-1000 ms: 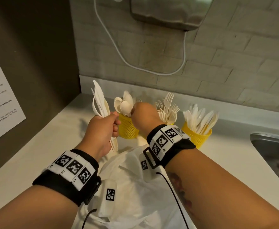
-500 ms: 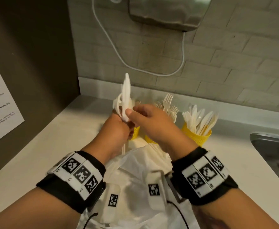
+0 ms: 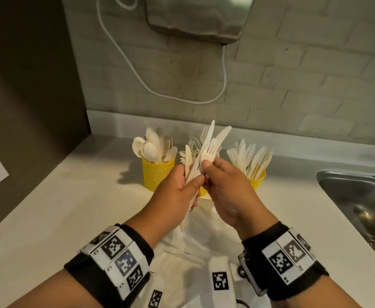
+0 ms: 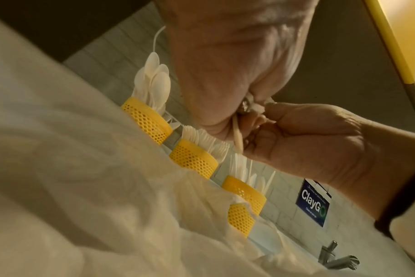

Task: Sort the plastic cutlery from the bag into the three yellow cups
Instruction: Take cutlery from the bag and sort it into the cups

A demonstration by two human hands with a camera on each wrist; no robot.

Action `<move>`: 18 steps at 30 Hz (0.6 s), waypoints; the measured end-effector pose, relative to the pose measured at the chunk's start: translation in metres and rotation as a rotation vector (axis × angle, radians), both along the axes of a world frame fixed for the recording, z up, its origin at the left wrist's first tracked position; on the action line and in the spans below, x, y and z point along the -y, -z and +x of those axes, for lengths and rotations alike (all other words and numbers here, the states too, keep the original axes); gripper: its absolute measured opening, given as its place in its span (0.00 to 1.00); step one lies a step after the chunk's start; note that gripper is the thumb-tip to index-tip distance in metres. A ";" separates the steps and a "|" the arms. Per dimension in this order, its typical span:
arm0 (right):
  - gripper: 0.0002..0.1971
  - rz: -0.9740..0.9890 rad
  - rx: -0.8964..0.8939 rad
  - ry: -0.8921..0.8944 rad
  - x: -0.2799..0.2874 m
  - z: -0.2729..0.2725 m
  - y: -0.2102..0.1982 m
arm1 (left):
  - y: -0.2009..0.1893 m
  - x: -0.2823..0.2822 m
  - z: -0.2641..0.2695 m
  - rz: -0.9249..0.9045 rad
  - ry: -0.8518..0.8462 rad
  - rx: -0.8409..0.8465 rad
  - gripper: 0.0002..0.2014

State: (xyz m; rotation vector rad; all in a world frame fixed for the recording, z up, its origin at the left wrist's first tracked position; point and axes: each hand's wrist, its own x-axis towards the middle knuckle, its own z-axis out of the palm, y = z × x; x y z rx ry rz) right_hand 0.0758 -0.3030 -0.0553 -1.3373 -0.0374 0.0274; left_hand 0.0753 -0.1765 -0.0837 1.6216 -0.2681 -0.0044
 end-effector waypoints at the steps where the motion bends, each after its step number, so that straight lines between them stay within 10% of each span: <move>1: 0.10 0.007 0.013 -0.005 0.003 -0.002 0.000 | 0.000 0.000 -0.003 -0.020 -0.006 0.007 0.05; 10: 0.08 -0.076 0.030 0.121 0.013 -0.005 -0.002 | 0.001 0.004 -0.006 -0.013 0.002 0.063 0.09; 18: 0.11 0.079 0.037 -0.110 0.018 -0.007 0.001 | 0.002 -0.004 -0.003 -0.117 0.129 -0.081 0.13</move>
